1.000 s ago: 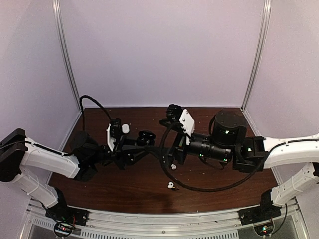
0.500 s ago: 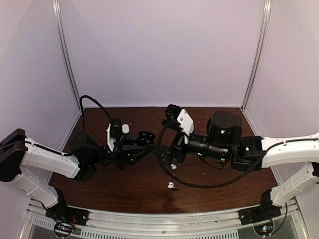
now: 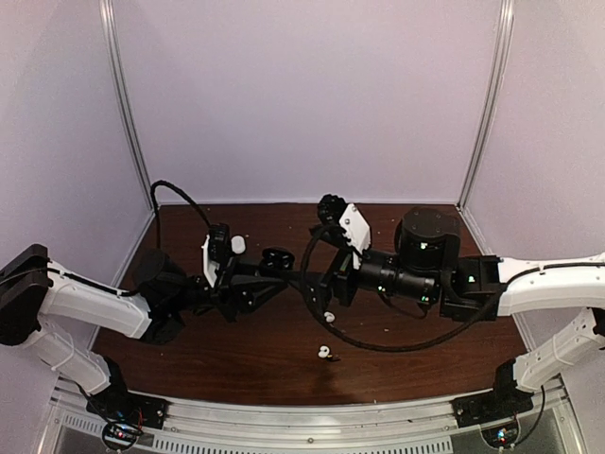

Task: Insert the wireless bluetooth earbuds into the charging case
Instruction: Adjust the right earbud in the right side groove of the charging case, then adjust the left earbud at the corner of the board.

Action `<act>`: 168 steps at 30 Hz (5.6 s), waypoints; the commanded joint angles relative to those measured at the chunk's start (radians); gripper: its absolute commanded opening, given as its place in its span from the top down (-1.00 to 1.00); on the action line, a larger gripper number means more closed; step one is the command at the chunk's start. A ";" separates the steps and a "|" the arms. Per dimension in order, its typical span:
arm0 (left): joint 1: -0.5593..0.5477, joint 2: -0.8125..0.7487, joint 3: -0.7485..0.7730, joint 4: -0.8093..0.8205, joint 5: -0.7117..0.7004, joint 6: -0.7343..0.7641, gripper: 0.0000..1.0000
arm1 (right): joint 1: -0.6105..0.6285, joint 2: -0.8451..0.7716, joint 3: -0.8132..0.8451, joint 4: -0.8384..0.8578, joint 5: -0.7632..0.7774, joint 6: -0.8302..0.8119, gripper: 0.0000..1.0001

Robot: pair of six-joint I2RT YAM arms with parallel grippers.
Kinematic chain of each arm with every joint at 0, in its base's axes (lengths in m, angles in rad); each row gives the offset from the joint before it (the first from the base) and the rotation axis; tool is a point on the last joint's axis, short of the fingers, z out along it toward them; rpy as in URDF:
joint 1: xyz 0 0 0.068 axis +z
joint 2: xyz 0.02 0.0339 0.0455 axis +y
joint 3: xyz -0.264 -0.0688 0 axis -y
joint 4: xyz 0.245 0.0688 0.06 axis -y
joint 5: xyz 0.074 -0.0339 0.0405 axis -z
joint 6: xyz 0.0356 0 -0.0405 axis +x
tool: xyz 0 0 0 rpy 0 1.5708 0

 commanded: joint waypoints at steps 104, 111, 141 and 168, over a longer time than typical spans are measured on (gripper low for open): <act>0.069 -0.078 -0.112 0.083 -0.007 -0.015 0.96 | -0.171 -0.098 -0.078 -0.230 -0.258 0.102 -0.93; 0.101 -0.157 -0.165 0.011 -0.048 0.006 0.95 | -0.172 0.008 -0.026 -0.552 -0.187 0.103 -0.74; 0.111 -0.222 -0.198 -0.052 -0.083 0.048 0.95 | -0.110 0.478 0.142 -0.795 -0.157 0.079 -0.01; 0.112 -0.216 -0.199 -0.047 -0.080 0.053 0.96 | -0.142 0.554 0.154 -0.844 -0.044 0.112 0.19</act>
